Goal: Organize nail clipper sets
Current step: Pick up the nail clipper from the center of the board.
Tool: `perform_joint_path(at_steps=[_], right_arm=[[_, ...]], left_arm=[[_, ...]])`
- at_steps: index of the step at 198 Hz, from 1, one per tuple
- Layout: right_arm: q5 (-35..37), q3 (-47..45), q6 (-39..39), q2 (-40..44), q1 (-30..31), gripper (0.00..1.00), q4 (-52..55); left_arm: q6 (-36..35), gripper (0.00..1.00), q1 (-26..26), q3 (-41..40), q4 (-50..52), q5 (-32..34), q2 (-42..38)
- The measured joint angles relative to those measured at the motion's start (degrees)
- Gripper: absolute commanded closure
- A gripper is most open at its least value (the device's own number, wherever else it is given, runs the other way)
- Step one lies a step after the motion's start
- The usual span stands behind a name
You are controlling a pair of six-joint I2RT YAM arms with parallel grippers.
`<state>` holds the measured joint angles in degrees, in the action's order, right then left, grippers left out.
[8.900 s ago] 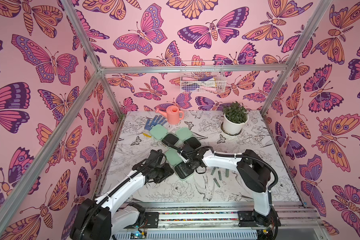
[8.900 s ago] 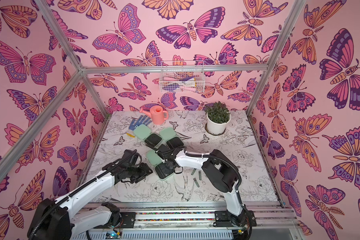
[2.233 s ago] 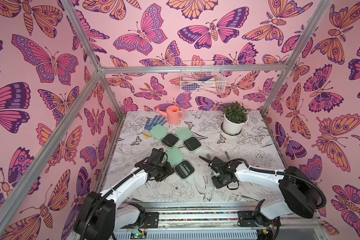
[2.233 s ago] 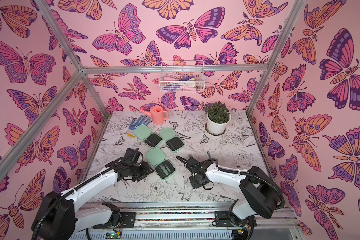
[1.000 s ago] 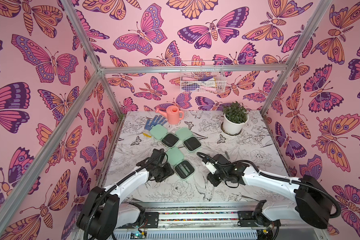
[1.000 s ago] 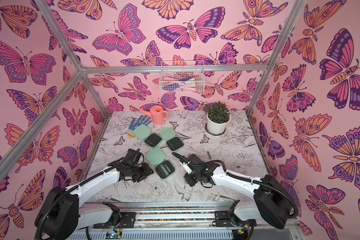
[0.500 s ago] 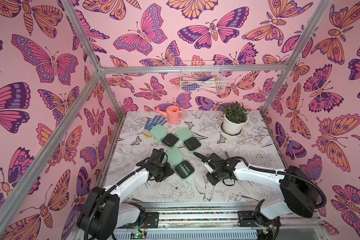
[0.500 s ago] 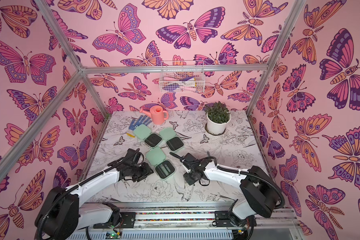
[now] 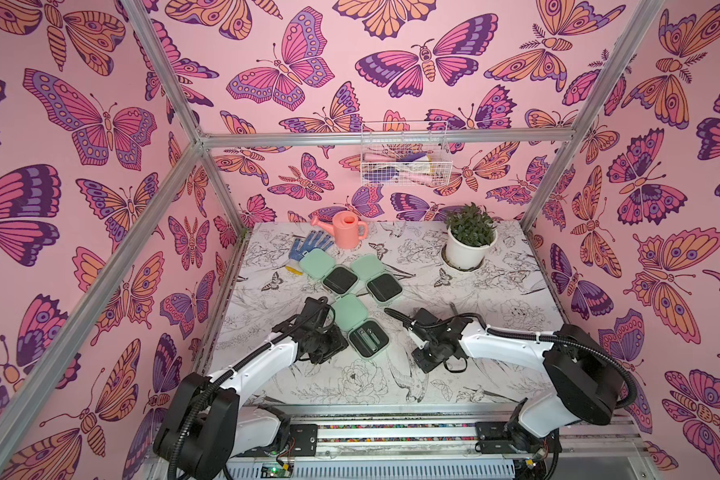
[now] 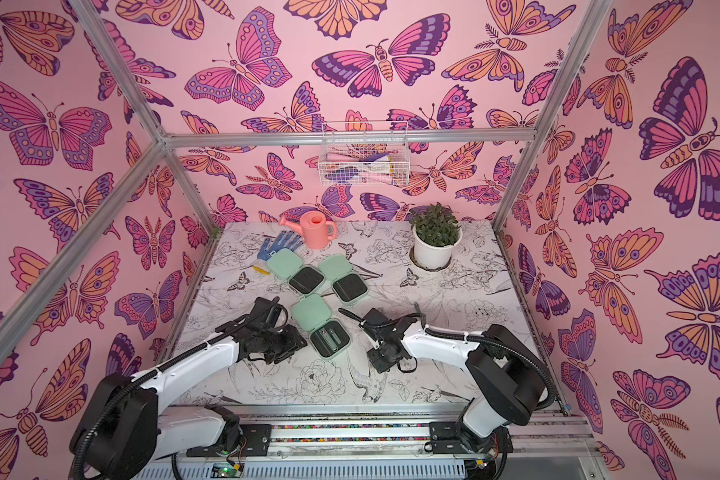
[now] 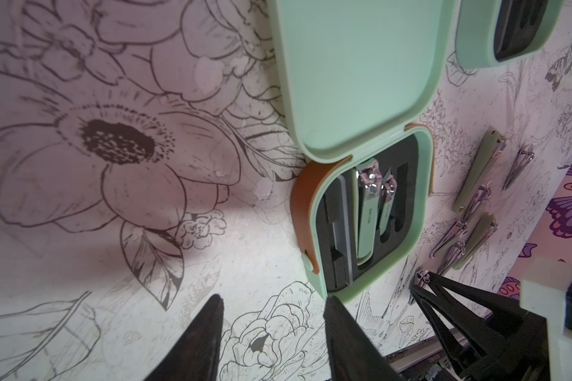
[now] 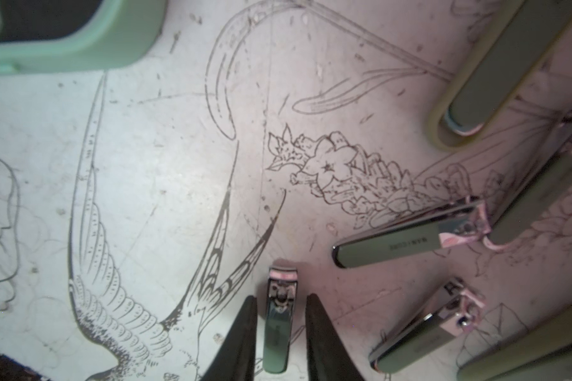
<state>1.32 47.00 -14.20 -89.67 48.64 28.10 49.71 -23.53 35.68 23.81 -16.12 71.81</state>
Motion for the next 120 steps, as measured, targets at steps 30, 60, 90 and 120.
perform_joint_path(at_steps=[30, 60, 90, 120], right_arm=[[0.17, 0.37, -0.57, -0.76, 0.26, 0.83, 0.0], [0.28, 0.5, -0.81, -0.76, 0.39, 0.88, 0.31], [0.74, 1.57, -0.83, -0.74, 0.7, 0.91, 2.4], [1.49, 4.85, -0.76, -0.11, 0.7, 0.91, 5.14]], left_arm=[[0.0, 0.48, 0.0, 0.0, 0.0, 0.0, 0.0], [0.0, 0.48, 0.0, 0.0, 0.0, -0.15, 0.0], [-0.02, 0.48, 0.0, 0.0, -0.02, -0.22, 0.0], [-0.17, 0.48, 0.0, 0.0, -0.02, -0.26, 0.0]])
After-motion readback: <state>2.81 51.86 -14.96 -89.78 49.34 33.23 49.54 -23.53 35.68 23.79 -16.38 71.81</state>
